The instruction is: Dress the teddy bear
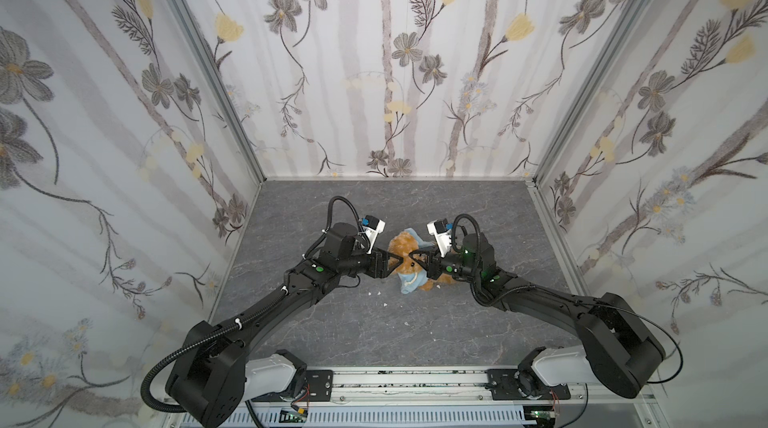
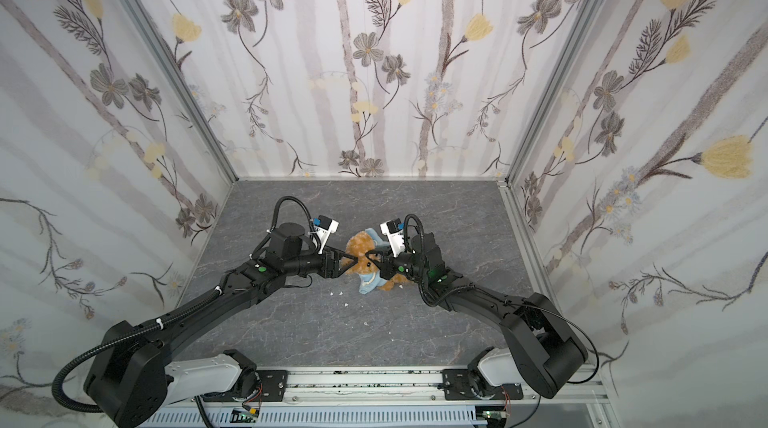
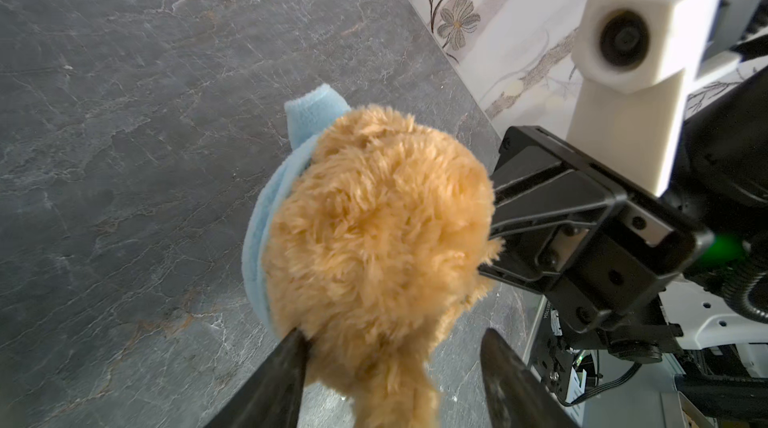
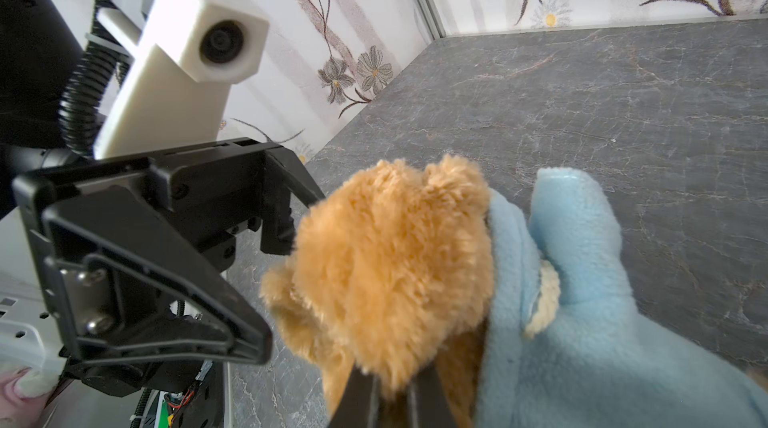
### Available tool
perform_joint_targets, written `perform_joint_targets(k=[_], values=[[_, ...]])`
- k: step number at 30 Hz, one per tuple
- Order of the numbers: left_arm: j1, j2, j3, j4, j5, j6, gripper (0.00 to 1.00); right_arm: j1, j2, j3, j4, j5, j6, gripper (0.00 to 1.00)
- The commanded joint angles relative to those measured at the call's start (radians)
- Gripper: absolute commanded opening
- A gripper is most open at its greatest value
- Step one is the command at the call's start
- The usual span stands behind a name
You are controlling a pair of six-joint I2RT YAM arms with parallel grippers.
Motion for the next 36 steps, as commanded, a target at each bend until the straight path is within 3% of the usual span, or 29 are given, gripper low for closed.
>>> perform_joint_targets(k=[1, 5, 11, 14, 17, 21, 24, 28, 31, 36], values=[[-0.008, 0.037, 0.025, -0.004, 0.014, 0.042, 0.66, 0.004, 0.010, 0.023, 0.051, -0.051, -0.010, 0.00], [-0.024, 0.081, 0.059, -0.002, 0.016, 0.050, 0.63, 0.012, 0.034, 0.053, 0.044, -0.077, -0.007, 0.00], [-0.046, 0.132, 0.074, -0.002, 0.018, 0.057, 0.47, 0.013, 0.051, 0.077, 0.052, -0.097, 0.023, 0.00], [-0.046, 0.129, 0.066, -0.002, 0.002, 0.054, 0.31, 0.008, 0.050, 0.087, 0.033, -0.089, 0.028, 0.00], [-0.045, 0.125, 0.069, -0.002, -0.018, 0.027, 0.00, -0.010, 0.050, 0.093, 0.020, -0.076, 0.044, 0.04], [-0.014, 0.107, 0.056, -0.002, -0.076, -0.103, 0.00, -0.052, 0.043, 0.110, -0.061, -0.053, 0.042, 0.36], [0.041, 0.073, 0.038, 0.000, -0.043, -0.239, 0.00, -0.079, -0.027, 0.094, -0.166, 0.014, -0.020, 0.44], [0.080, 0.010, 0.021, 0.018, 0.011, -0.373, 0.00, -0.094, -0.142, 0.013, -0.253, 0.100, -0.064, 0.48], [0.128, -0.035, -0.001, 0.057, 0.058, -0.537, 0.00, -0.093, -0.211, -0.071, -0.245, 0.083, -0.043, 0.48], [0.178, -0.061, -0.063, 0.242, 0.153, -0.832, 0.00, -0.057, -0.272, -0.208, -0.099, 0.046, 0.045, 0.36]])
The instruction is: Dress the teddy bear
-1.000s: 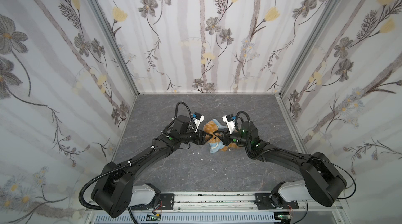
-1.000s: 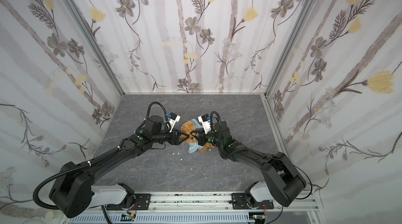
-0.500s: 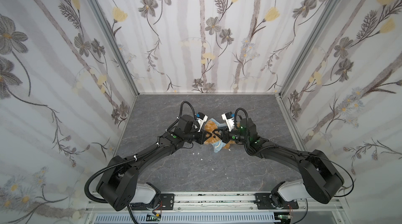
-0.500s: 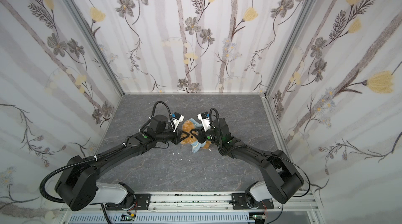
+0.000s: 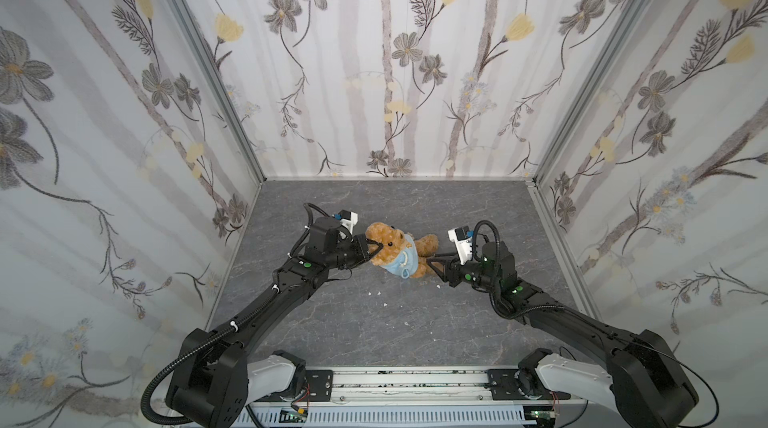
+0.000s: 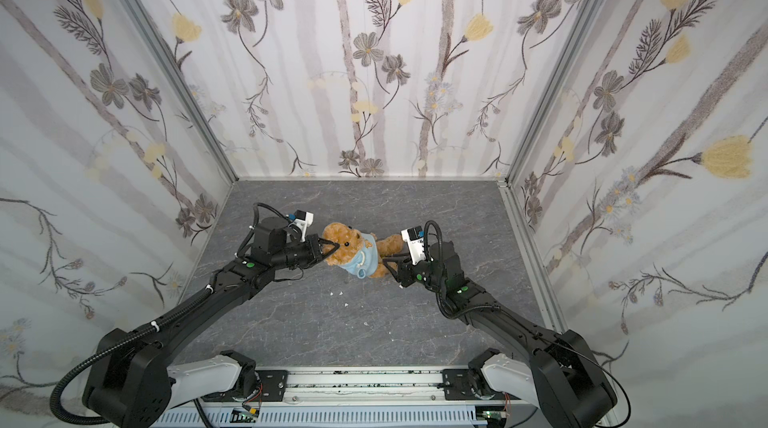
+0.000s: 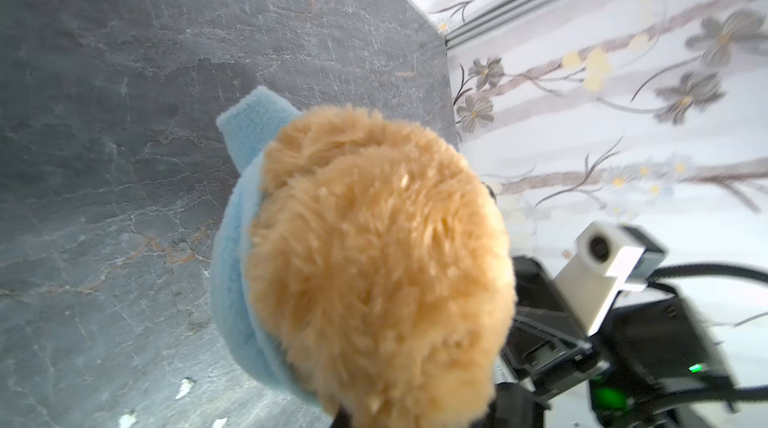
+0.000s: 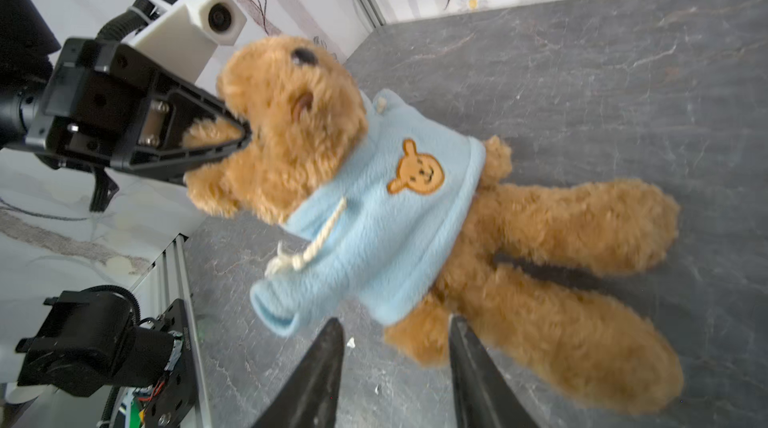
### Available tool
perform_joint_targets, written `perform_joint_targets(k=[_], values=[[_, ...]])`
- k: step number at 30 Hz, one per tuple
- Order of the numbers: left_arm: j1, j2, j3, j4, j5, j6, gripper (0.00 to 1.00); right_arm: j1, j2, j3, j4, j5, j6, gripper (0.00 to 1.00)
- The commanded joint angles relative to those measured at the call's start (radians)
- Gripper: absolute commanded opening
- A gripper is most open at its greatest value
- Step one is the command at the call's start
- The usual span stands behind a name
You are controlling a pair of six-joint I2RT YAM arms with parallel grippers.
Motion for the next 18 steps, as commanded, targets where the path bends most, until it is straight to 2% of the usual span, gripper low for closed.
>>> perform_joint_targets(k=[1, 3, 6, 11, 18], values=[[0.017, -0.014, -0.042, 0.227, 0.101, -0.308, 0.00, 0.028, -0.020, -0.064, 0.144, -0.019, 0.070, 0.31], [0.017, -0.003, -0.040, 0.247, 0.117, -0.341, 0.00, 0.045, -0.012, -0.080, 0.206, -0.030, 0.098, 0.25], [0.016, -0.005, -0.045, 0.248, 0.105, -0.343, 0.00, 0.060, 0.031, -0.071, 0.255, -0.029, 0.139, 0.22], [0.016, -0.001, -0.062, 0.249, 0.109, -0.329, 0.00, 0.051, 0.106, -0.033, 0.252, 0.005, 0.188, 0.17], [0.013, 0.009, -0.070, 0.256, 0.126, -0.311, 0.00, 0.041, 0.205, -0.006, 0.288, 0.013, 0.249, 0.18]])
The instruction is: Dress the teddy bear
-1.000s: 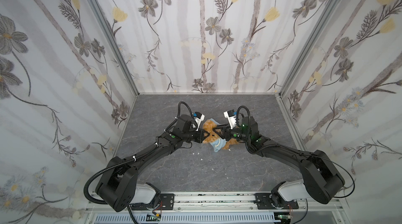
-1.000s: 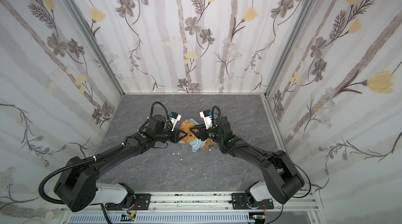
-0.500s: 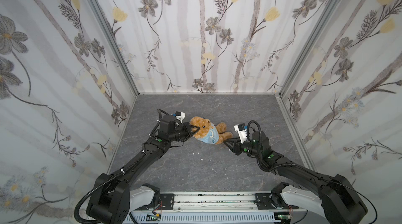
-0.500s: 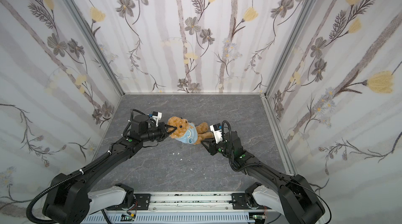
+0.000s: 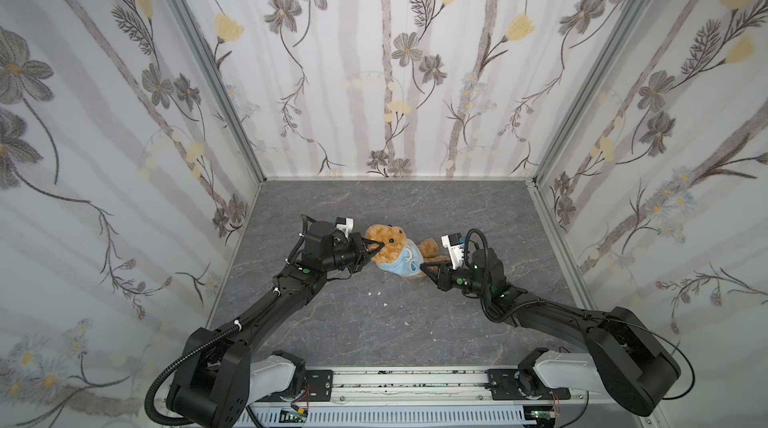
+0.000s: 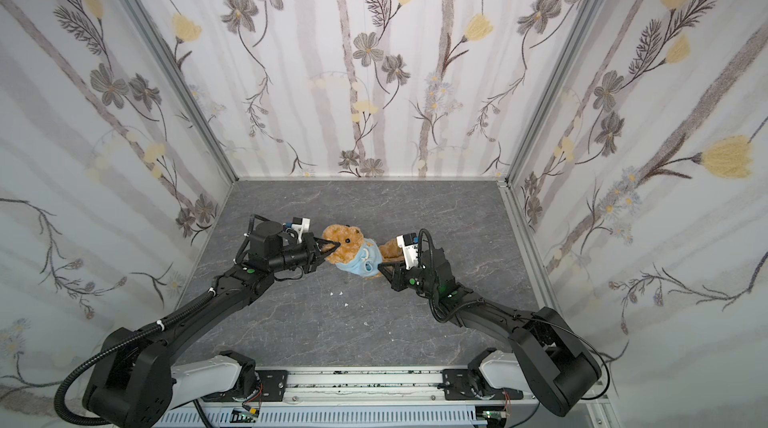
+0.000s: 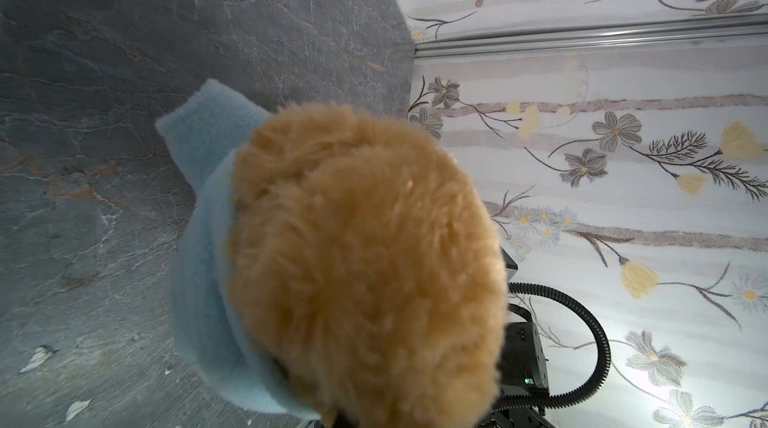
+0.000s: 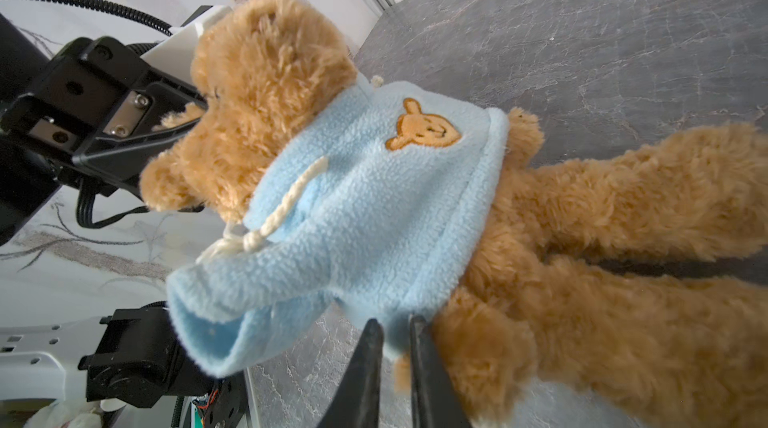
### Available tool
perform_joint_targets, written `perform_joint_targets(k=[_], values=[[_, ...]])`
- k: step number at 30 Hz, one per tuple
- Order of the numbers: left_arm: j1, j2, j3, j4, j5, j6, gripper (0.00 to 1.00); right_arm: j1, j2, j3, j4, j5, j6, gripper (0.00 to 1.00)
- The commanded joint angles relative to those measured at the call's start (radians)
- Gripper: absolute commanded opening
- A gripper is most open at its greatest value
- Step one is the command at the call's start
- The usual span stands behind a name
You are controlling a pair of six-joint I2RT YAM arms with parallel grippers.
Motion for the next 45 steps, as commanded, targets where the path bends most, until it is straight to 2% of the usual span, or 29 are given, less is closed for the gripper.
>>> perform_joint_targets(k=[1, 9, 16, 23, 26, 29, 36, 45], values=[[-0.001, 0.004, 0.000, 0.082, 0.036, -0.005, 0.00, -0.002, 0.043, 0.013, 0.074, 0.013, 0.050, 0.19], [-0.030, 0.020, -0.041, 0.119, 0.038, -0.007, 0.00, -0.006, 0.129, 0.014, 0.137, -0.002, 0.097, 0.29], [-0.039, 0.028, -0.068, 0.145, 0.039, -0.007, 0.00, -0.005, 0.234, 0.037, 0.202, -0.047, 0.119, 0.30], [-0.043, 0.036, -0.086, 0.161, 0.044, -0.006, 0.00, -0.005, 0.276, 0.069, 0.241, -0.073, 0.129, 0.20], [-0.041, 0.034, -0.089, 0.162, 0.043, 0.000, 0.00, -0.007, 0.274, 0.064, 0.241, -0.059, 0.130, 0.10], [-0.035, 0.034, -0.094, 0.162, 0.047, 0.012, 0.00, -0.012, 0.248, 0.041, 0.224, -0.016, 0.128, 0.00], [0.016, 0.029, -0.116, 0.161, 0.043, 0.058, 0.00, -0.022, 0.144, -0.024, 0.077, 0.145, 0.075, 0.00], [0.049, 0.036, -0.129, 0.138, 0.026, 0.096, 0.00, -0.020, 0.021, -0.050, -0.161, 0.407, 0.016, 0.00]])
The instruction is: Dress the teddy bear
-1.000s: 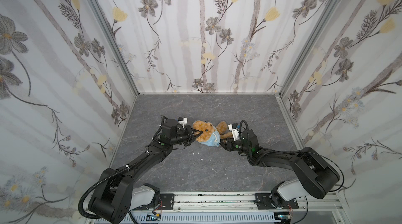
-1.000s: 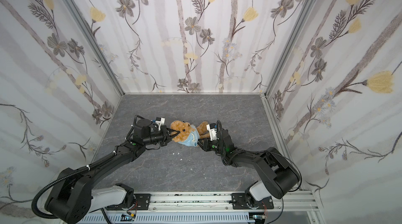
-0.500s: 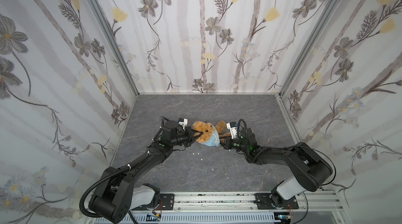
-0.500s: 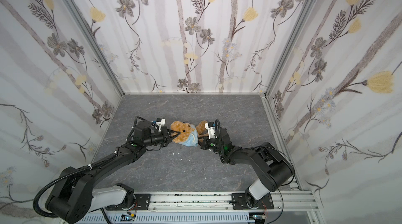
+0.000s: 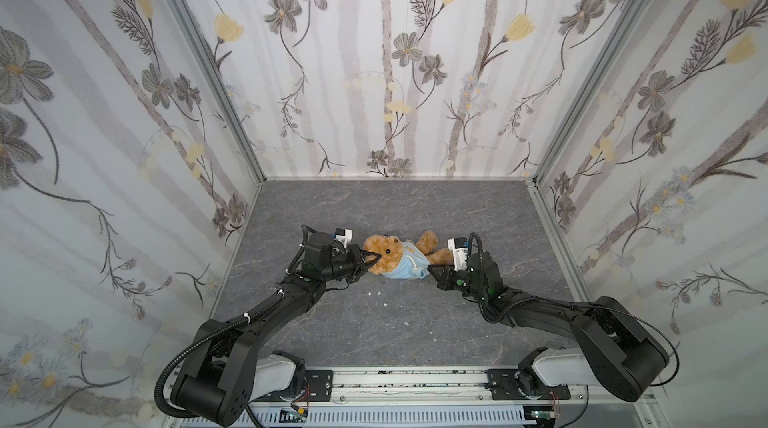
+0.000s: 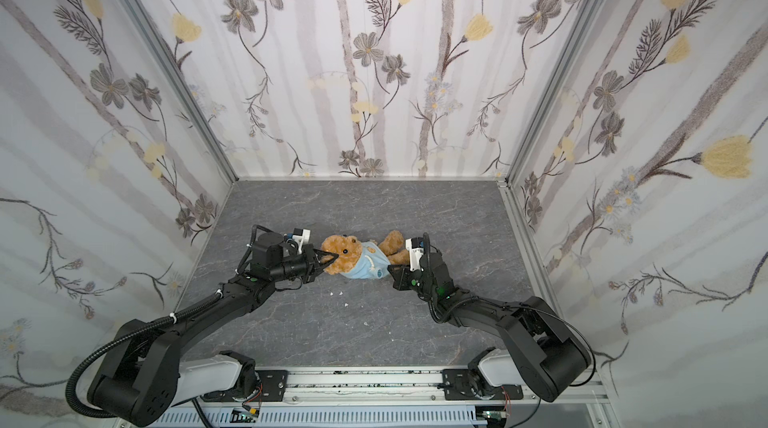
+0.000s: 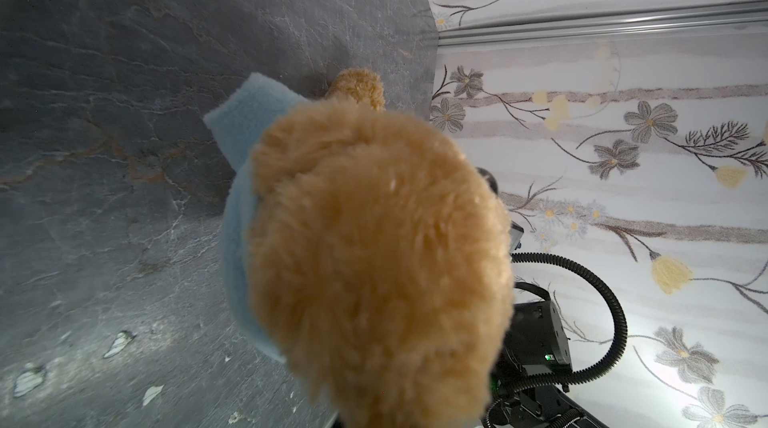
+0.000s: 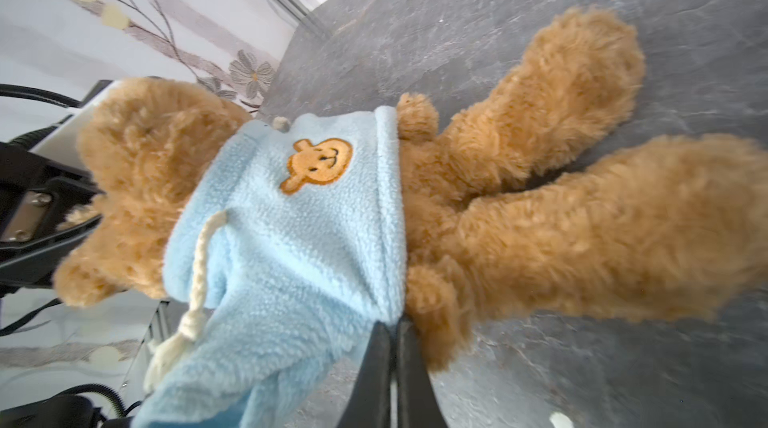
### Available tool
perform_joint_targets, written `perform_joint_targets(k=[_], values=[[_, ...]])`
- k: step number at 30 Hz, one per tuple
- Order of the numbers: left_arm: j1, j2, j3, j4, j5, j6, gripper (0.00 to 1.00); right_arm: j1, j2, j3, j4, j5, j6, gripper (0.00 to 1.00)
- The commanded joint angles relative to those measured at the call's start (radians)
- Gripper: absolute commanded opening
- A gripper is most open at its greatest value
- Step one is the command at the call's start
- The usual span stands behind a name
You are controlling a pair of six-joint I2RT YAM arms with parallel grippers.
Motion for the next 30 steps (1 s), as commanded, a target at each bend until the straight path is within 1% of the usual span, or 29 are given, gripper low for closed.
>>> perform_joint_targets(k=[1, 3, 6, 13, 16, 19, 22, 23, 24, 26, 28, 30], values=[[0.013, 0.004, 0.001, 0.020, -0.011, 0.038, 0.00, -0.001, -0.031, -0.003, -0.156, 0.231, -0.040, 0.00], [0.015, 0.006, 0.008, 0.013, -0.012, 0.045, 0.00, -0.001, -0.037, -0.004, -0.191, 0.274, -0.049, 0.00], [0.022, 0.006, 0.019, 0.008, -0.013, 0.045, 0.00, -0.001, -0.027, -0.008, -0.210, 0.304, -0.053, 0.00], [0.031, 0.002, 0.036, 0.004, 0.010, 0.018, 0.00, -0.003, -0.001, -0.036, -0.185, 0.380, -0.044, 0.00], [0.037, 0.002, 0.038, 0.003, 0.024, 0.014, 0.00, -0.002, 0.000, -0.035, -0.181, 0.398, -0.050, 0.00], [0.039, 0.003, 0.042, 0.002, 0.034, 0.027, 0.00, -0.003, -0.006, -0.042, -0.143, 0.373, -0.070, 0.00], [0.038, 0.006, 0.049, 0.004, 0.057, 0.066, 0.00, -0.004, -0.024, -0.058, -0.053, 0.278, -0.120, 0.00], [0.037, 0.006, 0.054, 0.005, 0.063, 0.089, 0.00, -0.005, -0.032, -0.063, -0.021, 0.222, -0.139, 0.00], [0.034, 0.006, 0.058, 0.005, 0.068, 0.120, 0.00, -0.011, -0.037, -0.066, 0.023, 0.122, -0.174, 0.05], [0.031, -0.005, 0.062, 0.005, 0.069, 0.183, 0.00, -0.021, -0.044, -0.048, 0.046, -0.045, -0.216, 0.21], [0.032, -0.004, 0.067, 0.005, 0.077, 0.260, 0.00, -0.027, -0.058, -0.026, 0.018, -0.142, -0.245, 0.30], [0.031, -0.001, 0.064, 0.006, 0.075, 0.324, 0.00, -0.035, -0.094, -0.021, -0.028, -0.190, -0.266, 0.34]])
